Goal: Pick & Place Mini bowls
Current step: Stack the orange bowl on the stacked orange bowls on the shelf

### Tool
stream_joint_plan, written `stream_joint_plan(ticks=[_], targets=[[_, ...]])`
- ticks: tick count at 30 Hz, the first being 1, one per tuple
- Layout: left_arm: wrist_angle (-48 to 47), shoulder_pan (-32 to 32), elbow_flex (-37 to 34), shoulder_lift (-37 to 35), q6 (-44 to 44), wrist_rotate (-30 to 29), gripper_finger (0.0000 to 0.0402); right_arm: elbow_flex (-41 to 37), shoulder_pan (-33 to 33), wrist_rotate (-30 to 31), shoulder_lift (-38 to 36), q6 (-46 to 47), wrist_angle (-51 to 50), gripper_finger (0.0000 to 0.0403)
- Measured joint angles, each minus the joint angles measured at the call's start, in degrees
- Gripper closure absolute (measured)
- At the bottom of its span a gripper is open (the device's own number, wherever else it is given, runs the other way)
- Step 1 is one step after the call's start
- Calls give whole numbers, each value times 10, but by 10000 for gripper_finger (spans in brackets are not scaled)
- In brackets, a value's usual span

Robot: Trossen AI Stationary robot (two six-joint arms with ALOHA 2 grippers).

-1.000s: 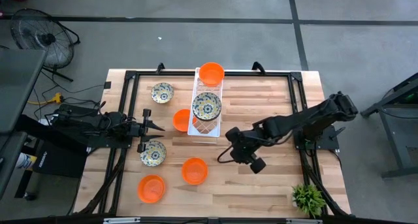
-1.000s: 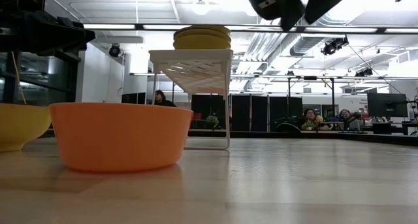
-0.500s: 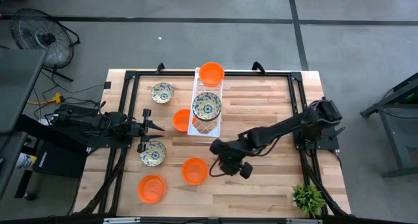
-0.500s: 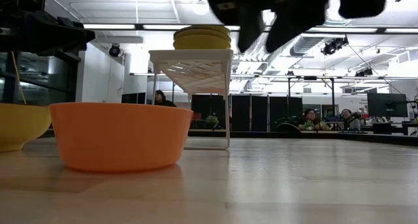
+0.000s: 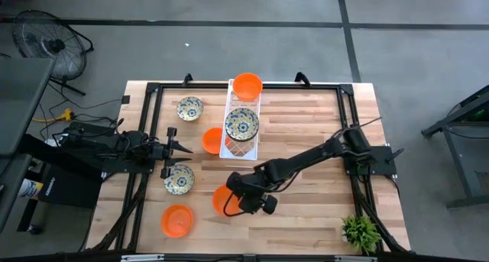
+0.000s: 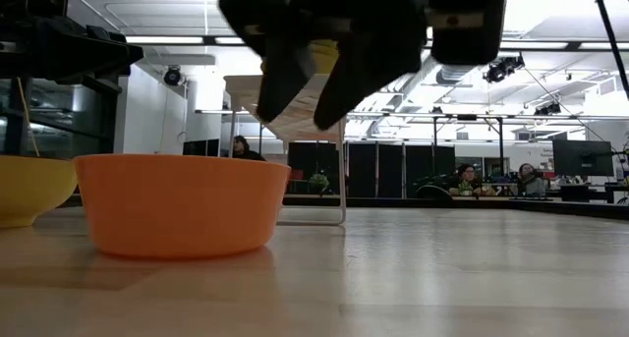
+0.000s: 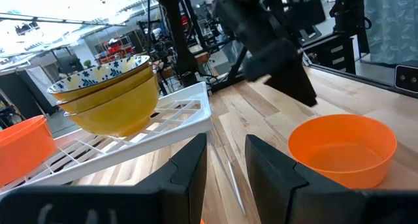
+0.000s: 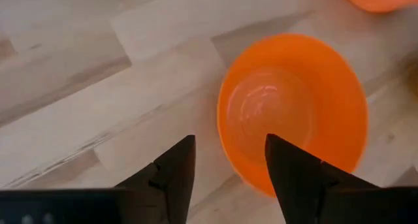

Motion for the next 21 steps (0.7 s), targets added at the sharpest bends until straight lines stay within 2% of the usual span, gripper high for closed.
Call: stream_joint_plan(ticks=[12,16,21], targets=[[0,0,0,0,0,0,300,37,1,4,69,-23,0,240],[0,0,0,0,0,0,300,32,1,0,69,-23,1,255],[0,0,0,0,0,0,300,31,1,25,69,-2,4,286]])
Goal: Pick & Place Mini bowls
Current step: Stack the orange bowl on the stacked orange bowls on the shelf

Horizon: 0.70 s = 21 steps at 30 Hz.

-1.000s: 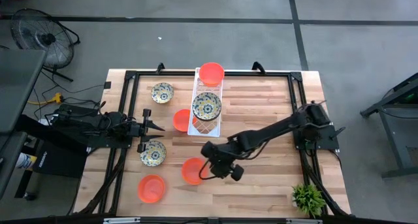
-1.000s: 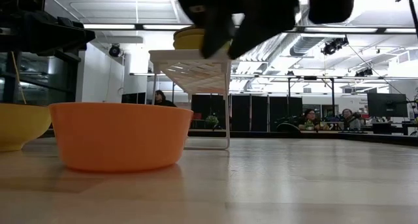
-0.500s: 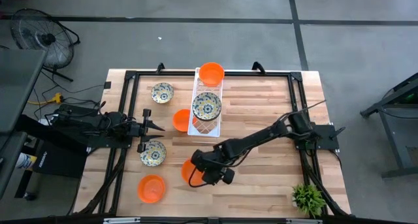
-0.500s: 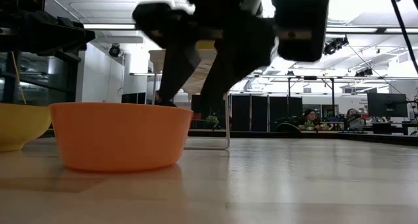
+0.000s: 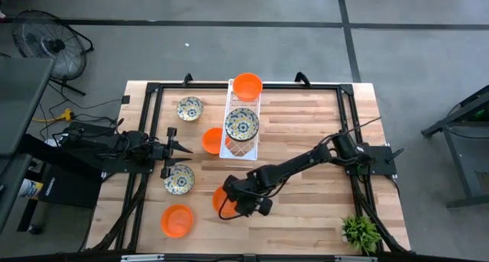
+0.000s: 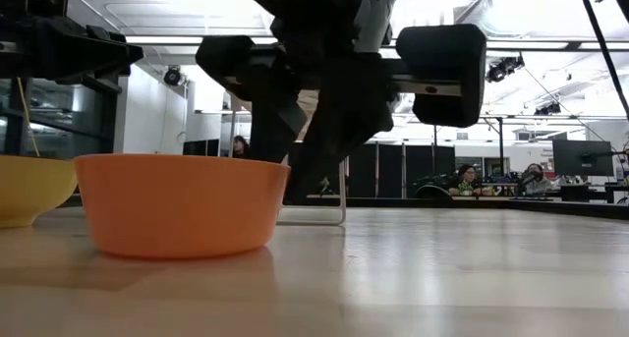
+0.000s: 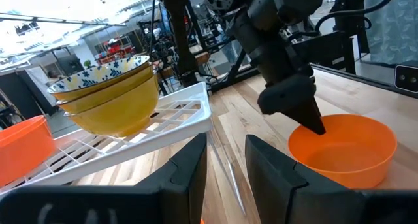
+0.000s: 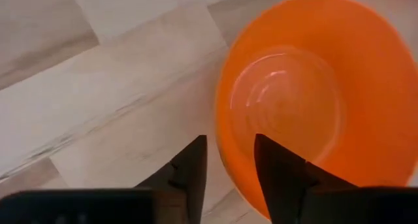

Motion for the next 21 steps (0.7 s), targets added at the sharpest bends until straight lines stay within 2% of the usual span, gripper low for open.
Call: stream_joint_plan(ticks=[10,15,21], targets=[[0,0,0,0,0,0,300,0,0,0,0,43,-1,393],[0,0,0,0,0,0,300,0,1,1,-6,82,-7,400],[0,0,0,0,0,0,300,-1,18,18,-52,154,-56,402]])
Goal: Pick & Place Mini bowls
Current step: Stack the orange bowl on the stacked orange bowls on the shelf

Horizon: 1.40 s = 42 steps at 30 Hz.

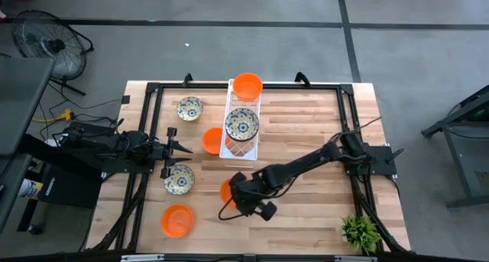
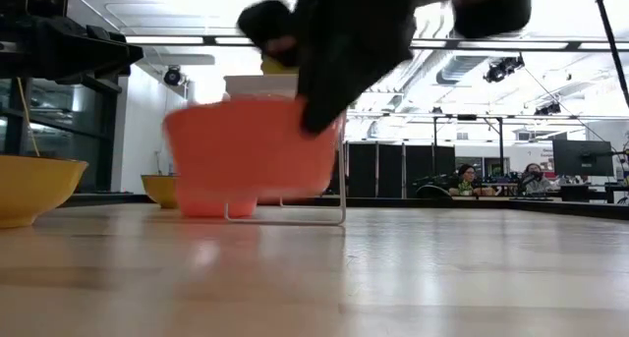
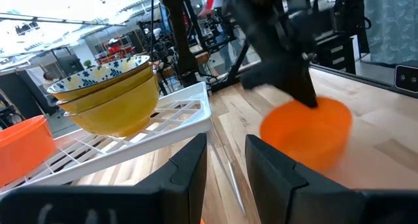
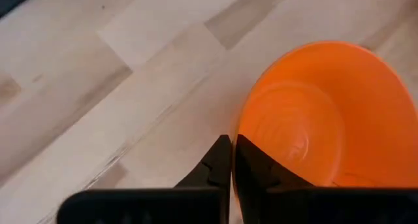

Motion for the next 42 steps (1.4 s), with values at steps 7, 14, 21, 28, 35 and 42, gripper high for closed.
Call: stream_joint_plan(ticks=[7,14,21,28,35,42], targets=[[0,0,0,0,0,0,300,0,32,38,-69,106,-108,402],[0,0,0,0,0,0,300,0,61,78,-136,264,-276,402],[0,0,0,0,0,0,300,-9,51,165,-219,388,-397,403],[0,0,0,0,0,0,300,-162,-28,199,-365,374,-364,403],[0,0,0,0,0,0,300,-250,-163,206,-471,170,-294,403],[0,0,0,0,0,0,300,-254,-342,104,-482,-100,-193,403]])
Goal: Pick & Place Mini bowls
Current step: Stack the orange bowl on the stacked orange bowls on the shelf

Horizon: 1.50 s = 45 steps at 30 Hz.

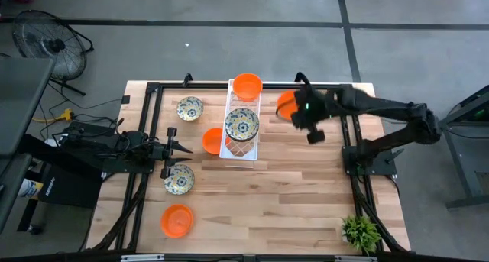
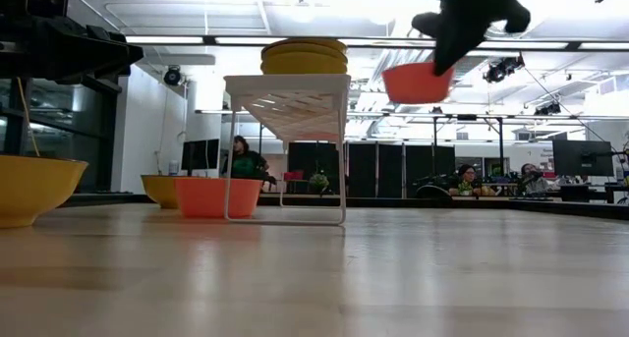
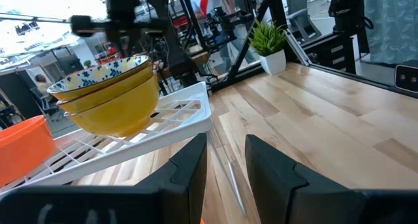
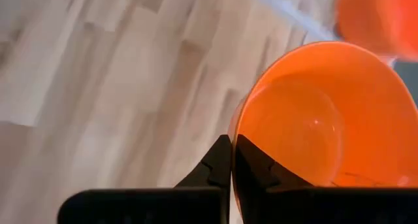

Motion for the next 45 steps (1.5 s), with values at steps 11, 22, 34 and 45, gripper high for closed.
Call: stream_joint_plan(ticks=[11,22,34,45], targets=[[0,0,0,0,0,0,300,0,-134,-104,5,-193,90,403],[0,0,0,0,0,0,300,78,-175,-119,81,-195,88,403],[0,0,0,0,0,0,300,283,-191,-128,241,-203,17,403],[0,0,0,0,0,0,300,357,-191,-131,313,-204,16,403]])
